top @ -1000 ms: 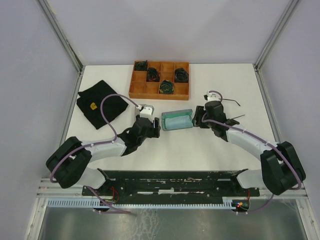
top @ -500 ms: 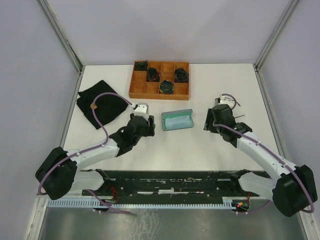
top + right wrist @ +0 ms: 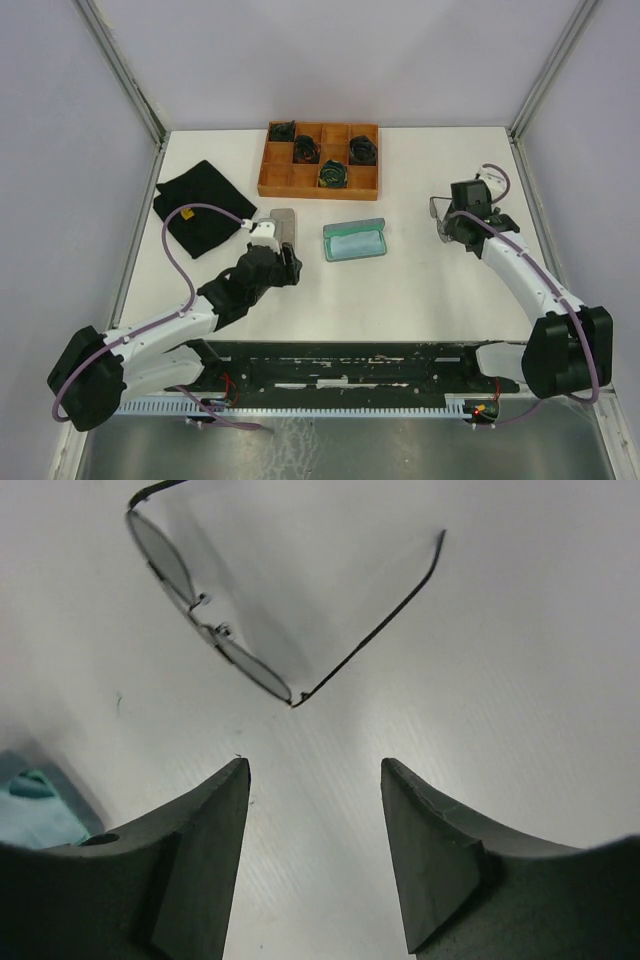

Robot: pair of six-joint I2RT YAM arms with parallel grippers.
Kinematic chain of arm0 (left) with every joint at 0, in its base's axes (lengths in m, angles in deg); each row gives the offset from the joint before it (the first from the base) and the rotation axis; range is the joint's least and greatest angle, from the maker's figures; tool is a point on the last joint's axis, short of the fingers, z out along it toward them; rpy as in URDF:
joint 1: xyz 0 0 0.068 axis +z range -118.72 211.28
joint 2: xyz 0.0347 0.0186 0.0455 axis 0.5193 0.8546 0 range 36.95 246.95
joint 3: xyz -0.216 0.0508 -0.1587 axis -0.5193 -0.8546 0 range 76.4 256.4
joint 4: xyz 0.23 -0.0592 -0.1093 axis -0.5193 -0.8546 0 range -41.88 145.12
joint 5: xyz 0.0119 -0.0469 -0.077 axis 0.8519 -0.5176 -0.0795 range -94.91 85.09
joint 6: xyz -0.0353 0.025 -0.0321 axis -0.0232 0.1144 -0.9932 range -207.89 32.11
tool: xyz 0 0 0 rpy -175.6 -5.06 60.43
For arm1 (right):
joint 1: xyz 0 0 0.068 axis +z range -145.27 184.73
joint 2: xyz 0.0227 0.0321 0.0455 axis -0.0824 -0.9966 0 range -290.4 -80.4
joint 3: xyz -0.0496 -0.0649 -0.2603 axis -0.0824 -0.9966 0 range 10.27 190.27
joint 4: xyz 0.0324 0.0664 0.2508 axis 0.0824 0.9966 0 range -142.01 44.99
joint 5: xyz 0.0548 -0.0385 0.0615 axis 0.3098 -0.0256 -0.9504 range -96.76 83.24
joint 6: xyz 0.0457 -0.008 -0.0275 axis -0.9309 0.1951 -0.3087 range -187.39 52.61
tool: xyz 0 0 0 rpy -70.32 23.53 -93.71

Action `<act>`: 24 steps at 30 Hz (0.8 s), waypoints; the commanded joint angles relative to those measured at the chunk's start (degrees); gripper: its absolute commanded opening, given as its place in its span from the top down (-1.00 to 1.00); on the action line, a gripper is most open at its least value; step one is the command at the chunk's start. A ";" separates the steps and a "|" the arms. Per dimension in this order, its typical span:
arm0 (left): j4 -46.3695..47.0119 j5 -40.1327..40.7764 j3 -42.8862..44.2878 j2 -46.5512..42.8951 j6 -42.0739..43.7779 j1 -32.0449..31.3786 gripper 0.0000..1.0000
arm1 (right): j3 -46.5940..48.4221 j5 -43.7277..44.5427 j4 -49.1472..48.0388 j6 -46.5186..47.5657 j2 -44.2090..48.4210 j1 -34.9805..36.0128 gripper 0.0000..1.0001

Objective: Organize the sunglasses
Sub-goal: Pick up the sunglasses from the center of the board.

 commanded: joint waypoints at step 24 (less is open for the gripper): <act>1.88 -1.35 -4.26 -1.49 -1.54 0.13 -0.27 | 3.75 -10.95 -5.09 -27.97 -18.86 -13.40 -0.11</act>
